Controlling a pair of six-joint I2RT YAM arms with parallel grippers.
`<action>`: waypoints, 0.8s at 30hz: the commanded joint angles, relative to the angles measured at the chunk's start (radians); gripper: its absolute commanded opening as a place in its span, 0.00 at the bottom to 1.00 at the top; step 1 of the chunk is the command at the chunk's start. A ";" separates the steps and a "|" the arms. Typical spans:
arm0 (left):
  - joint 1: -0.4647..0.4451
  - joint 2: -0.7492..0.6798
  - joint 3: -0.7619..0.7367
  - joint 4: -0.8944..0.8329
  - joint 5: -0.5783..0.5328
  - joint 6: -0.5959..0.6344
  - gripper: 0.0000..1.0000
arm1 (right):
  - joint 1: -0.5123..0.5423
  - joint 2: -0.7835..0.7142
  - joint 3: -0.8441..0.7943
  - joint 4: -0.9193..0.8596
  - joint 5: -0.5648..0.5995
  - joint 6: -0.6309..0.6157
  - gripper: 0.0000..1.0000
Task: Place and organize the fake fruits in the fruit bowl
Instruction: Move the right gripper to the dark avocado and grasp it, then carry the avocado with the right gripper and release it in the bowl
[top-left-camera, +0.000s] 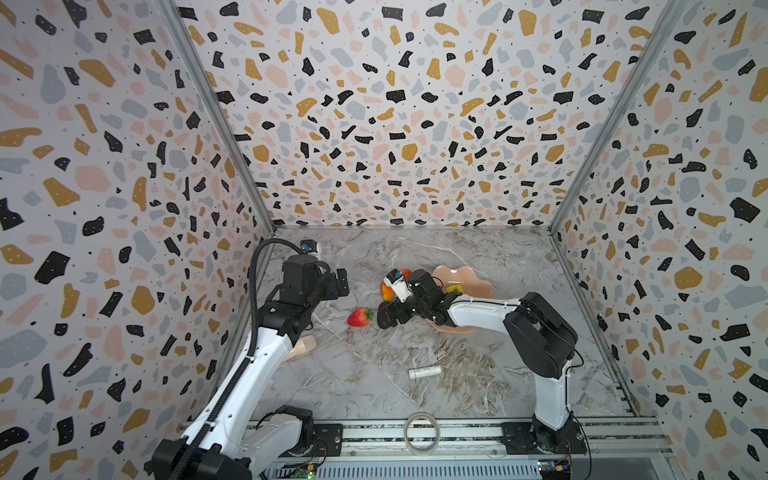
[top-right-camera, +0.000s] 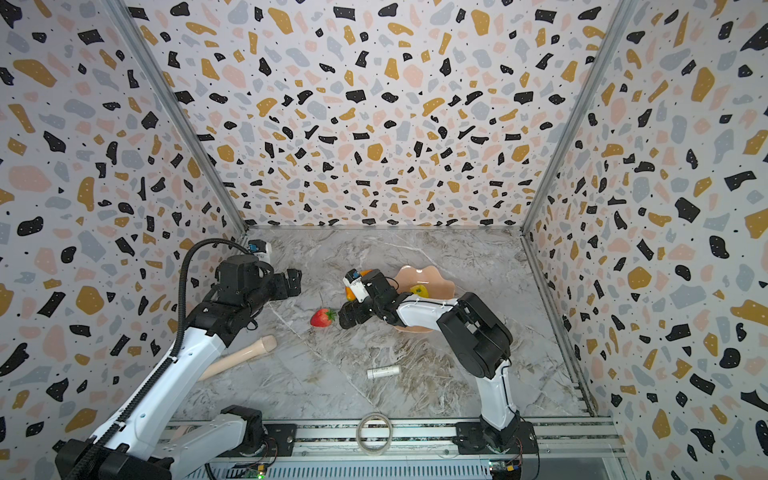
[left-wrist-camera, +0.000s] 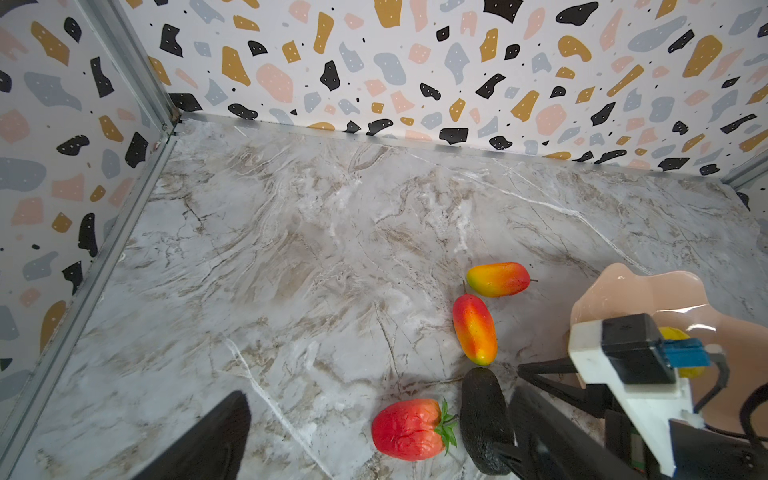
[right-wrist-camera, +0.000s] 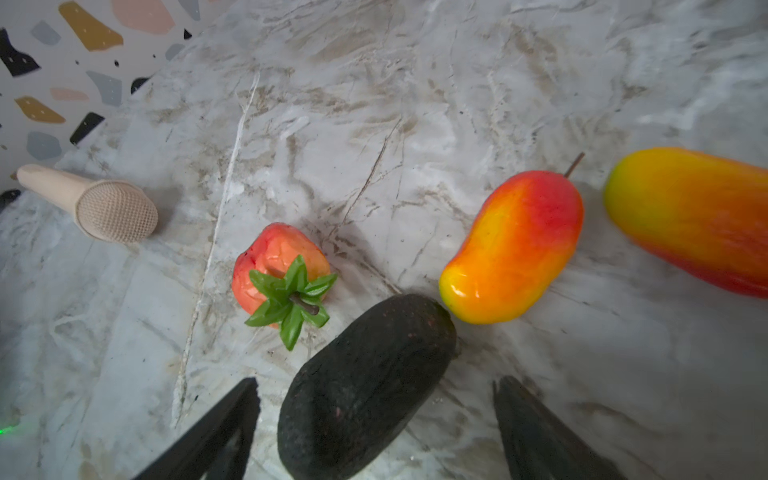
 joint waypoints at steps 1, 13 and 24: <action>-0.005 -0.002 -0.012 0.034 0.018 -0.007 1.00 | 0.031 0.016 0.065 -0.022 0.013 0.050 0.85; -0.005 -0.006 -0.015 0.035 0.015 0.000 1.00 | 0.039 0.089 0.133 -0.131 0.106 0.056 0.75; -0.005 -0.009 -0.018 0.034 0.011 0.004 1.00 | 0.049 0.106 0.134 -0.130 0.095 0.047 0.52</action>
